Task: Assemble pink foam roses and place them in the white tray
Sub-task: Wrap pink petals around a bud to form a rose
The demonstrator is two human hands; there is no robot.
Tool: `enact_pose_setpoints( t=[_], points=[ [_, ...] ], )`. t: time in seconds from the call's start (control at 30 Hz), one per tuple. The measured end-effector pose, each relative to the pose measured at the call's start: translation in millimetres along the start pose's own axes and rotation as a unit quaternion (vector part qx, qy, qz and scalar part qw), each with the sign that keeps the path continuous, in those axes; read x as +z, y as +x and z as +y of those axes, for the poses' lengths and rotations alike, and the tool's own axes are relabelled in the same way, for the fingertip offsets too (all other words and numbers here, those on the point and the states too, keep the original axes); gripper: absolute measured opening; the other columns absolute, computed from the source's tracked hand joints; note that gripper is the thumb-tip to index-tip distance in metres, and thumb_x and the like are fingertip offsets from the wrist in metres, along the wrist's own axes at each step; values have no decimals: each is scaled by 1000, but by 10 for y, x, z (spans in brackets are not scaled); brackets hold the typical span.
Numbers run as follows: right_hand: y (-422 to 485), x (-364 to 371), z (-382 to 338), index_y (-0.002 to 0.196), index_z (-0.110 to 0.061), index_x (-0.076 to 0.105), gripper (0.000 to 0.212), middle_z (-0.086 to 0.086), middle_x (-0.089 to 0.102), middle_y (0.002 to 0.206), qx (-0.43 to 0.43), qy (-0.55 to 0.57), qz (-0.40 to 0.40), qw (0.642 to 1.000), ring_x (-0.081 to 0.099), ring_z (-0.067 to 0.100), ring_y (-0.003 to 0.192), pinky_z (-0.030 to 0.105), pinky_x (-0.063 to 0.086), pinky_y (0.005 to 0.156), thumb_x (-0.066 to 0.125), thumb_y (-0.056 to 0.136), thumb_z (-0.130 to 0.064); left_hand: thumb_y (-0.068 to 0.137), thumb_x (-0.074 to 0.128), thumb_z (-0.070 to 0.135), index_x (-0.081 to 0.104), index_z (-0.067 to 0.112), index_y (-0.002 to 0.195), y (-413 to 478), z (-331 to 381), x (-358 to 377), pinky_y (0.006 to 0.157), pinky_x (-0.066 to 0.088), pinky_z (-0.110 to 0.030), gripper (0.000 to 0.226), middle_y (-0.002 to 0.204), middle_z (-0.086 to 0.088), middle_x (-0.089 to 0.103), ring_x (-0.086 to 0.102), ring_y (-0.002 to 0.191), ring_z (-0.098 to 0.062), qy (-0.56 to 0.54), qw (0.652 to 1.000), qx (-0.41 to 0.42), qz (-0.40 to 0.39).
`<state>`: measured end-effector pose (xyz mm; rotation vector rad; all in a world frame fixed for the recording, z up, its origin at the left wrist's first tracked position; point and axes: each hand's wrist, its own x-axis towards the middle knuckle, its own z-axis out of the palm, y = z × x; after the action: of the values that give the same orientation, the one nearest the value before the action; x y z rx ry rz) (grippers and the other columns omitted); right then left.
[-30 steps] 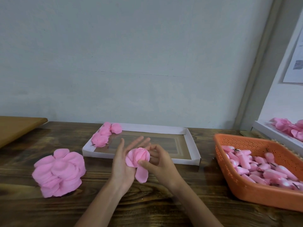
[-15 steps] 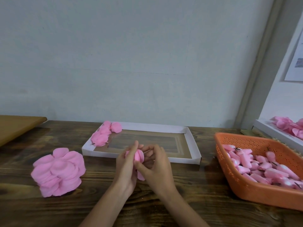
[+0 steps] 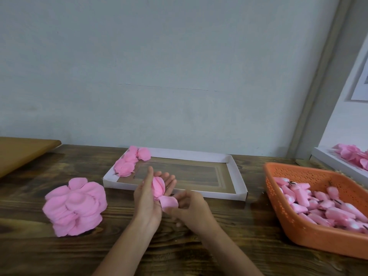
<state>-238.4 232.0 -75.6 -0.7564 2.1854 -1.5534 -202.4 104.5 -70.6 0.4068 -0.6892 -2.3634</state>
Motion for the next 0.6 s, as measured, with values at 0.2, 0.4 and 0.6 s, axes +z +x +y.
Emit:
enact_pose_setpoints(
  t=[0.2,0.4,0.6],
  points=[
    [-56,-19,-121,95,-7,70,21,7,74,76,-5,120,-61,991,67,12,65,26,60,65,86,84,-16,60,92,49,78,16,72,45,-10,-91,65,62,-35,38,77,-8,73,77,76,-25,60,998,7,-19],
    [-95,66,-177,93,-4,70,15,13,75,79,-62,166,-21,984,67,16,65,28,57,63,83,88,-11,62,91,59,77,22,75,-6,-24,-104,57,60,-31,42,77,-4,72,72,68,-18,143,987,29,-63],
    [-94,78,-167,102,-4,72,17,11,79,83,-78,193,45,977,71,16,70,26,58,65,80,91,-14,49,95,68,74,23,75,4,-24,-69,52,53,-30,56,86,-2,71,69,72,-15,138,987,21,-86]
  ],
)
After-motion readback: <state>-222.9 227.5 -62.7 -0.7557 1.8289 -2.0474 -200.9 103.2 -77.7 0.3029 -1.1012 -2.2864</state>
